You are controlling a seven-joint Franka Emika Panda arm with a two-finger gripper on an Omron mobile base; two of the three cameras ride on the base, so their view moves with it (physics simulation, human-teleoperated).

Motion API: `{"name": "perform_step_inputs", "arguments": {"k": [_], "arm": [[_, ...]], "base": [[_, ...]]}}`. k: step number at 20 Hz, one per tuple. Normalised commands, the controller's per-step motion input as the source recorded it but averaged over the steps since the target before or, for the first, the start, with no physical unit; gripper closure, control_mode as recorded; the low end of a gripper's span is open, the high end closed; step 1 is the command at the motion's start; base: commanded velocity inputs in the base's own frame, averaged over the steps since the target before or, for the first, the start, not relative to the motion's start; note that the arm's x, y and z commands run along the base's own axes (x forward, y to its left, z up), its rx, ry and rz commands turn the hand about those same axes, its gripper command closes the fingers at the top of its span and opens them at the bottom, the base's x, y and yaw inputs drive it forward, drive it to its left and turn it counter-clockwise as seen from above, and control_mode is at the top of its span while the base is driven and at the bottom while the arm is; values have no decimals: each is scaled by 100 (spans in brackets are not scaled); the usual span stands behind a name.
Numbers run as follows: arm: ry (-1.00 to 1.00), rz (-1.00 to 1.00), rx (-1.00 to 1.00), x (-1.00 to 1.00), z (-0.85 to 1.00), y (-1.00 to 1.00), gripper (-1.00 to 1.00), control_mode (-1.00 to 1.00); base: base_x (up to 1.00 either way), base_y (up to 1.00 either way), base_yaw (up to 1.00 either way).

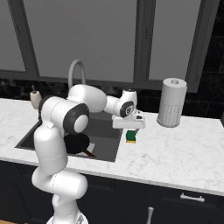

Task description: Pick the pan and sponge and place them into the sink. Then turn on the water.

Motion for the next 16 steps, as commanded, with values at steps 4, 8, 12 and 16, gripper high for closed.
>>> {"name": "perform_step_inputs", "arguments": {"k": [4,8,12,16], "arm": [[0,-1,0,0,-6,-16,-100,-100],[0,0,0,0,-27,-1,-100,-100],[0,0,-1,5,-36,0,-100,-100],[0,0,0,13,-30,0,-100,-100]], "base": [[0,0,0],[0,0,0],[0,0,0],[0,0,0]]}}
